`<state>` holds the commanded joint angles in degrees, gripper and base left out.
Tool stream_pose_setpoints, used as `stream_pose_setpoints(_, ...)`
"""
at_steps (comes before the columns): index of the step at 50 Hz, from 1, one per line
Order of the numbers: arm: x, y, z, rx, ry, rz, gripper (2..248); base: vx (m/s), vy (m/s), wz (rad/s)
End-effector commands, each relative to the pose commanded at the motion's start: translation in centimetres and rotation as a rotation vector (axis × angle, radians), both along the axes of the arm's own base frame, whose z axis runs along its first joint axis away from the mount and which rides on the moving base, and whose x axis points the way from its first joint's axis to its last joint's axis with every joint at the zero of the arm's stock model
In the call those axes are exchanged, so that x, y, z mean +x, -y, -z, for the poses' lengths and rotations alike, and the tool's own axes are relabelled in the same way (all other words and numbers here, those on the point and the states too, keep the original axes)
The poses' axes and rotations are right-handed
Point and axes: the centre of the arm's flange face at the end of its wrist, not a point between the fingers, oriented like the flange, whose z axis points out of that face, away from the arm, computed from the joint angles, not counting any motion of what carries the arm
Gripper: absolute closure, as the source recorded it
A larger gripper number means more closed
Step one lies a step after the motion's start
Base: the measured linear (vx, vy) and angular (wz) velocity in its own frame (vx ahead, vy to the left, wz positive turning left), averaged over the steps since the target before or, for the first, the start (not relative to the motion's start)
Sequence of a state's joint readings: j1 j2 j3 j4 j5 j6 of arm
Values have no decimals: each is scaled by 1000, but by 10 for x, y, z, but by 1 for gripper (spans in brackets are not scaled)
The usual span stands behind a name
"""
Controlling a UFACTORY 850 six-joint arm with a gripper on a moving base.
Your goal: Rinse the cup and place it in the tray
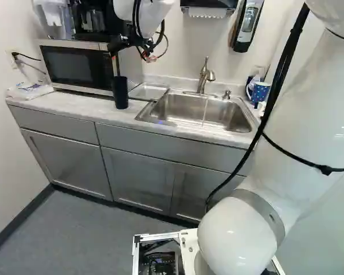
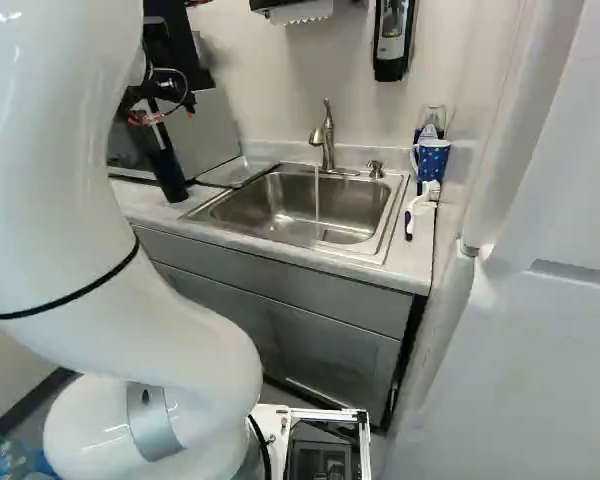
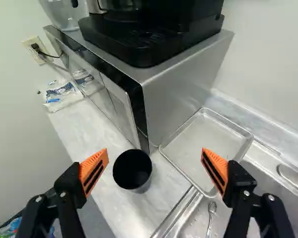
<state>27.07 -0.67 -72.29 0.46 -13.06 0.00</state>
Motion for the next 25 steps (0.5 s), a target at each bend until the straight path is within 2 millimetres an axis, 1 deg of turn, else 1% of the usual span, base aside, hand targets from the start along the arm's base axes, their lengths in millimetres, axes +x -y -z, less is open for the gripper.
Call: stream_pose_setpoints(25,-8,-6,24,6,12,-17,3,0,0,0)
